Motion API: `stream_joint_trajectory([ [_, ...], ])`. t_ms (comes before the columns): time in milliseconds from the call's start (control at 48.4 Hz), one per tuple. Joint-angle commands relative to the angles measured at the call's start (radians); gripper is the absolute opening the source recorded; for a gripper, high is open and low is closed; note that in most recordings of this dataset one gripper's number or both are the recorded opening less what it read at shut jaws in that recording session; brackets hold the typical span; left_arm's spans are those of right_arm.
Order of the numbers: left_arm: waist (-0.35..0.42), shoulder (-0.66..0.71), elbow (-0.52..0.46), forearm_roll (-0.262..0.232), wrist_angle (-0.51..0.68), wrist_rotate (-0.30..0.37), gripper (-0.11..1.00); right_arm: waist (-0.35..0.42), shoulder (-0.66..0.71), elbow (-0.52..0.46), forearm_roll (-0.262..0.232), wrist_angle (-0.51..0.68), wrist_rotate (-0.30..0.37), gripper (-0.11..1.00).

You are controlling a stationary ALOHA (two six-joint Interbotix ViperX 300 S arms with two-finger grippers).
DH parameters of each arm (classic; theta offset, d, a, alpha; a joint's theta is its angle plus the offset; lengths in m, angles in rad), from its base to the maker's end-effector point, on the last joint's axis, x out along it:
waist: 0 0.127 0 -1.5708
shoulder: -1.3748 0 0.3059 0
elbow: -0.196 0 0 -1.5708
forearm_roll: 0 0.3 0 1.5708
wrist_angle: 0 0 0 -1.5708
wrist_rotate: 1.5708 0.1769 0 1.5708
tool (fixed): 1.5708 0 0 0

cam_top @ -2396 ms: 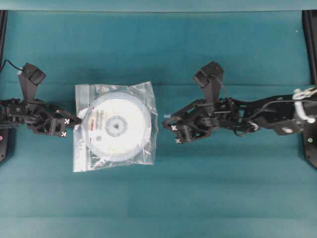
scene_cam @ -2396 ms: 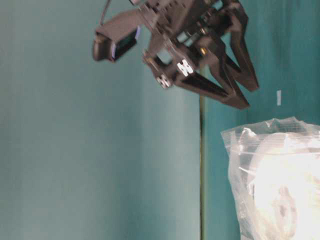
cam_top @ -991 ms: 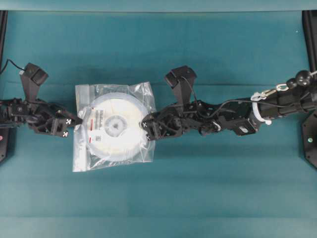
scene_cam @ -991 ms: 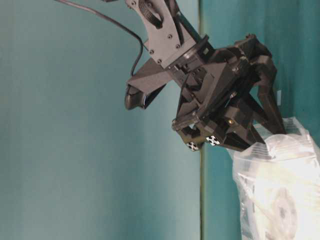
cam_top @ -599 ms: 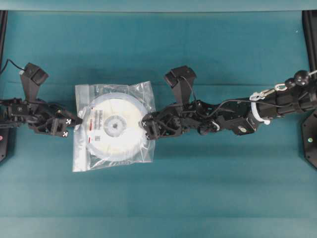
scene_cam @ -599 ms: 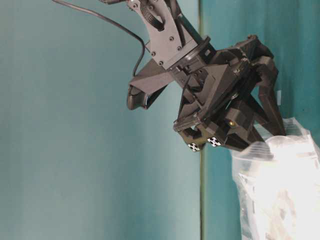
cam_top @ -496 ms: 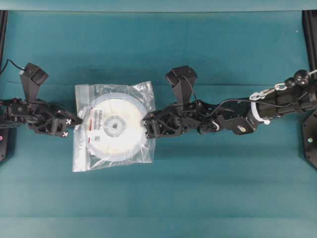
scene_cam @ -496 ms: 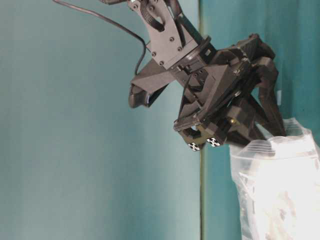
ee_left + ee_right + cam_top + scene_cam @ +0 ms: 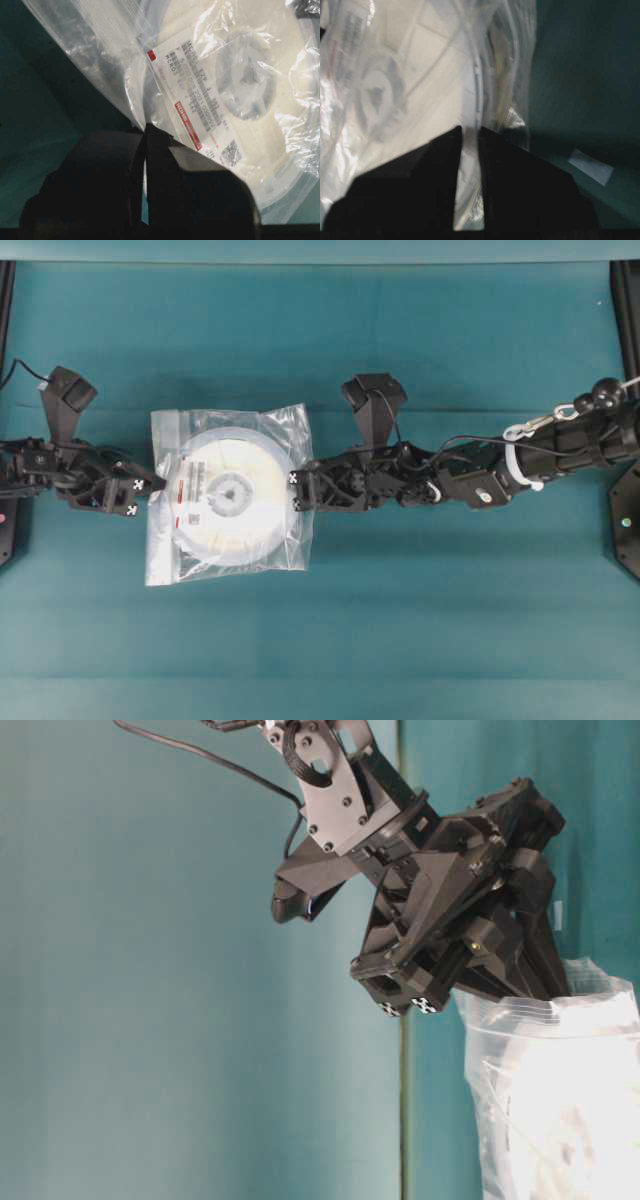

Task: Take out the reel from the clear zip bag.
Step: 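Close the right gripper on the reel's rim inside the bag, then pull the reel rightward out of the bag while left gripper holds bag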

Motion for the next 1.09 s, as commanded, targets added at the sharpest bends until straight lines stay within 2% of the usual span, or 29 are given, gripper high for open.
stream_joint_trajectory([
  [0, -0.002, -0.003, -0.008, 0.003, -0.003, 0.002, -0.01, 0.011, -0.005, 0.003, 0.003, 0.003, 0.008, 0.12],
  [227, -0.002, -0.005, -0.006, 0.003, -0.005, 0.002, -0.01, 0.014, -0.040, 0.035, 0.005, 0.002, 0.008, 0.12],
  [372, -0.002, -0.005, -0.005, 0.003, -0.005, 0.002, -0.01, 0.014, -0.083, 0.092, 0.005, -0.002, 0.008, 0.12],
  [496, -0.002, -0.006, 0.000, 0.003, -0.005, 0.002, -0.01, 0.015, -0.127, 0.147, 0.005, -0.003, 0.008, 0.07],
  [785, -0.002, -0.009, 0.002, 0.003, -0.005, 0.002, -0.01, 0.015, -0.219, 0.267, 0.006, -0.026, 0.009, 0.07],
  [929, -0.002, -0.009, 0.002, 0.003, -0.005, 0.002, -0.01, 0.014, -0.258, 0.321, 0.028, -0.041, 0.008, 0.07],
  [1074, -0.002, -0.009, 0.002, 0.003, -0.005, 0.002, -0.01, 0.015, -0.298, 0.377, 0.029, -0.041, 0.009, 0.07],
])
